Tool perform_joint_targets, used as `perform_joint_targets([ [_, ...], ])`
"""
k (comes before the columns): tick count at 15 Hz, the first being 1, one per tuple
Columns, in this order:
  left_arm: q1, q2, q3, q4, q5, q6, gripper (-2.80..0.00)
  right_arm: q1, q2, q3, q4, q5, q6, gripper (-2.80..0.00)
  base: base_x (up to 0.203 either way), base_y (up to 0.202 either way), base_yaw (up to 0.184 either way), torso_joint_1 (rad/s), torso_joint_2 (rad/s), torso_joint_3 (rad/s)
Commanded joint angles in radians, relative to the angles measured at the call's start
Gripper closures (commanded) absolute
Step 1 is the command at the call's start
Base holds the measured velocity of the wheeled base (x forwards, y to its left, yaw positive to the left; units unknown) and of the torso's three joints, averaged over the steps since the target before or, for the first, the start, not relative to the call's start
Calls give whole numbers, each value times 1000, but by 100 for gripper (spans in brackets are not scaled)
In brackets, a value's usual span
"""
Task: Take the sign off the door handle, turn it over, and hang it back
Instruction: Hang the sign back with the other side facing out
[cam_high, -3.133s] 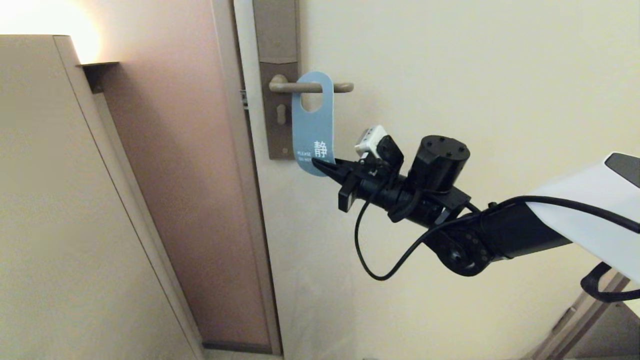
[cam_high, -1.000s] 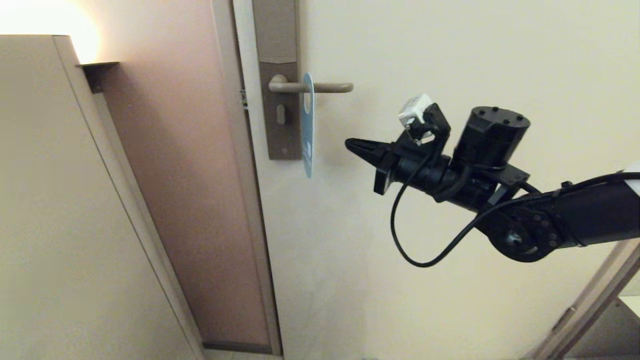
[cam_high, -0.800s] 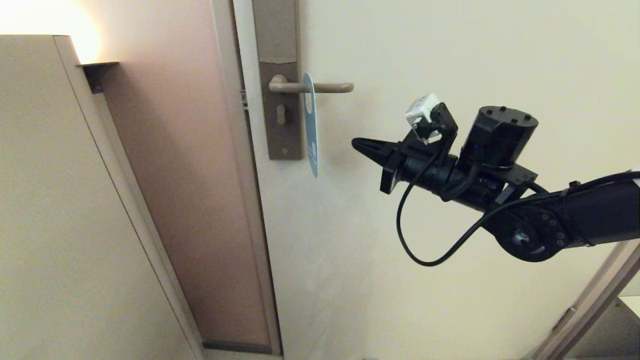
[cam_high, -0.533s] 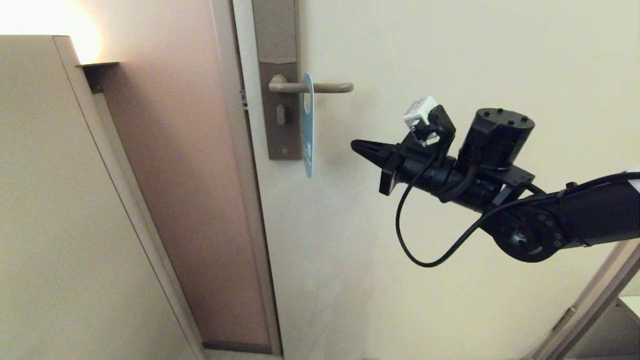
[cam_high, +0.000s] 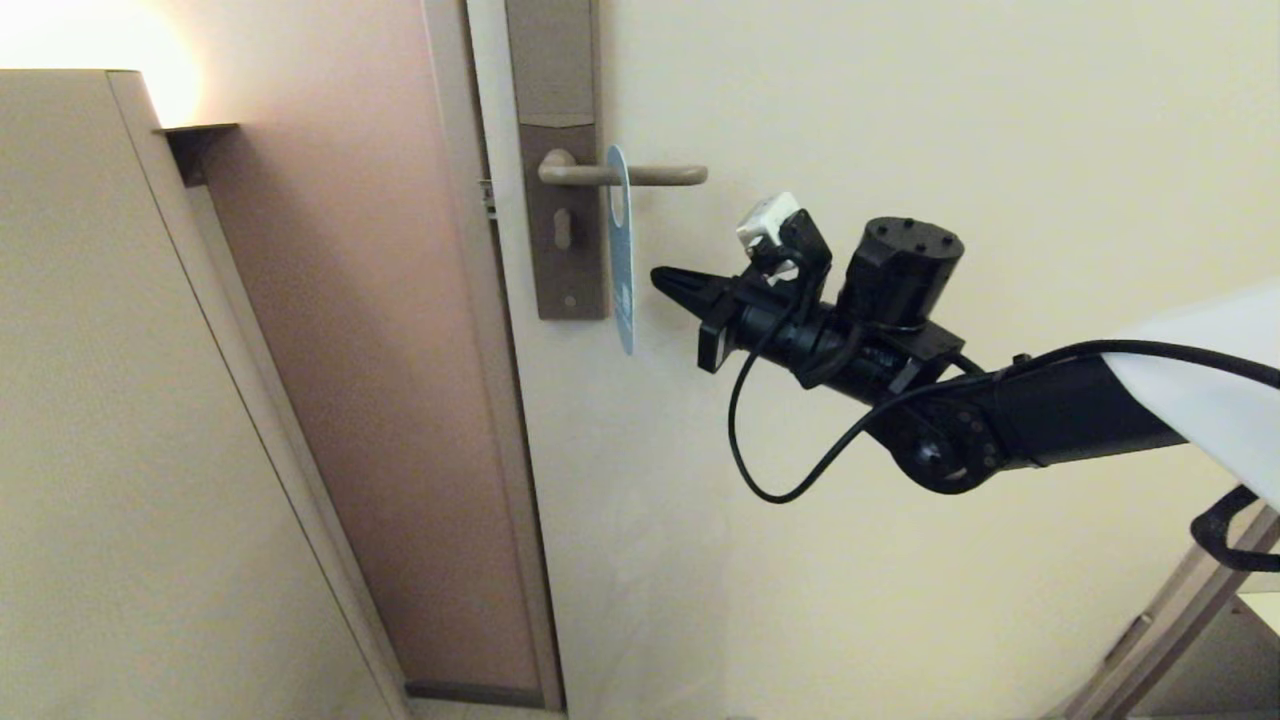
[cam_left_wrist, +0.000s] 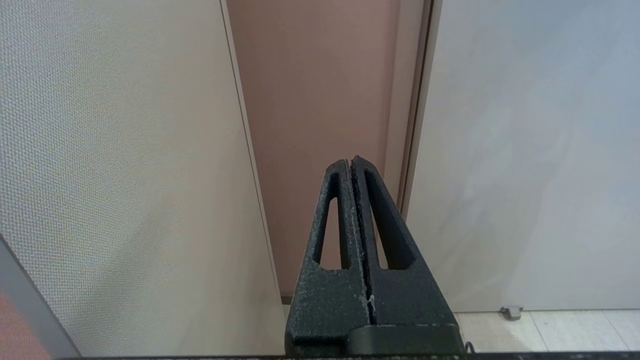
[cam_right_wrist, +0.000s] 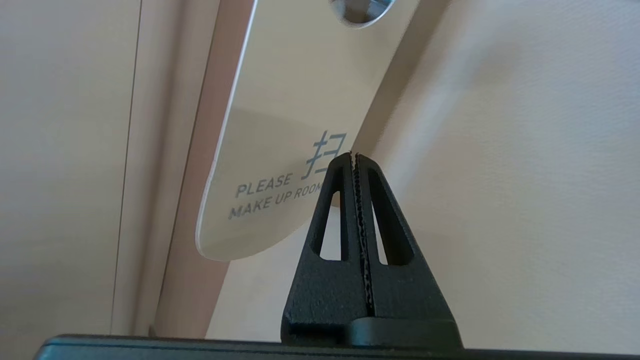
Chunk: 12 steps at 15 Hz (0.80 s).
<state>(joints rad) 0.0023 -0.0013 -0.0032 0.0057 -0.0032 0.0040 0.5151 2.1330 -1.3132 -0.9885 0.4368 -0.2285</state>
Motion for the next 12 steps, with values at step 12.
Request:
perform_joint_targets([
  [12,1,1,0,0,0,1,0,56,115,-238,-4,0,-2,0,0,0,0,0,0,0],
])
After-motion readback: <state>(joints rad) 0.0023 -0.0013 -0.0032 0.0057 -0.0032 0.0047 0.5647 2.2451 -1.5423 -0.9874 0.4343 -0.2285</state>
